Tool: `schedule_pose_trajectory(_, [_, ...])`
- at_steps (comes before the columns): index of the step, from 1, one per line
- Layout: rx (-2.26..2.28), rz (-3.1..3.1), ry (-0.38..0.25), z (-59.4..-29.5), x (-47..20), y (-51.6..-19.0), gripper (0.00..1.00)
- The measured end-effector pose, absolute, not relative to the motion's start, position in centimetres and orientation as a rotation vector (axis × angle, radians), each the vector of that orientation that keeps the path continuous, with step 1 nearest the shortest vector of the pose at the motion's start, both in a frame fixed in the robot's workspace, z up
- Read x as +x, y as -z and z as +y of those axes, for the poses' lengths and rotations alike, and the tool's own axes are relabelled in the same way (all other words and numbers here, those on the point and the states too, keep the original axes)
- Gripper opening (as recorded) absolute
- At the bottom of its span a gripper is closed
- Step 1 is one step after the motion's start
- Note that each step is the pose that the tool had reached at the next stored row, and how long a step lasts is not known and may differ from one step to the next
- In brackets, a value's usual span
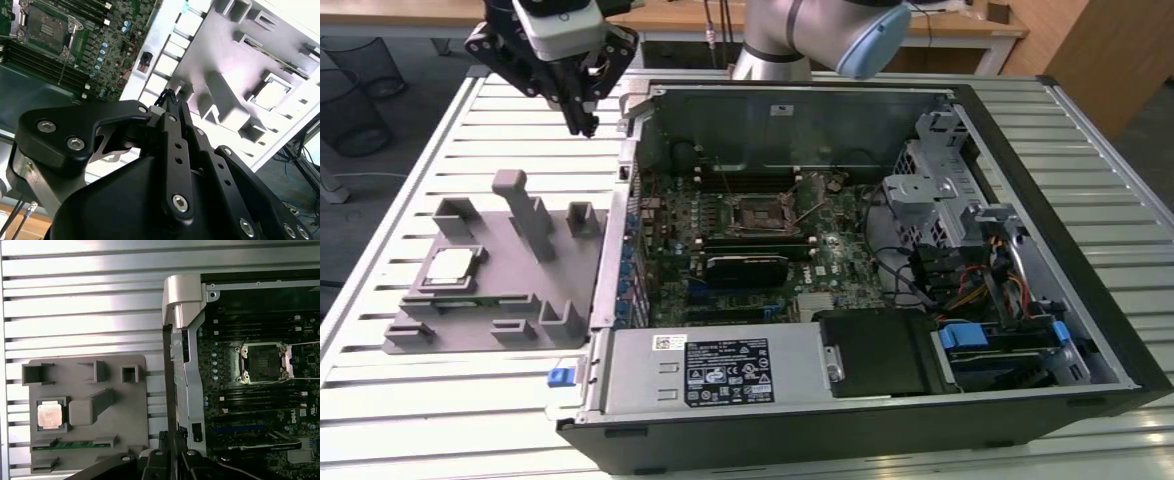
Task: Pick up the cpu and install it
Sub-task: 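Reach for the cpu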
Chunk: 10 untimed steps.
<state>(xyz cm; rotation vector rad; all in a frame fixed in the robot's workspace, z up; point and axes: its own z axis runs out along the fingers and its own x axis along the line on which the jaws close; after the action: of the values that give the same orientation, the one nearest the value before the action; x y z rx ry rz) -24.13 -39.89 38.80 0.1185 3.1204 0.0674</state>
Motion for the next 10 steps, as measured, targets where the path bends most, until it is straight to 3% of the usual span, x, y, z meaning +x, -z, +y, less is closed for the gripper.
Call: schedule_pose_trajectory(10, [0.119,3.121,-0.067,-39.9,-25.6,-38.8,0.18])
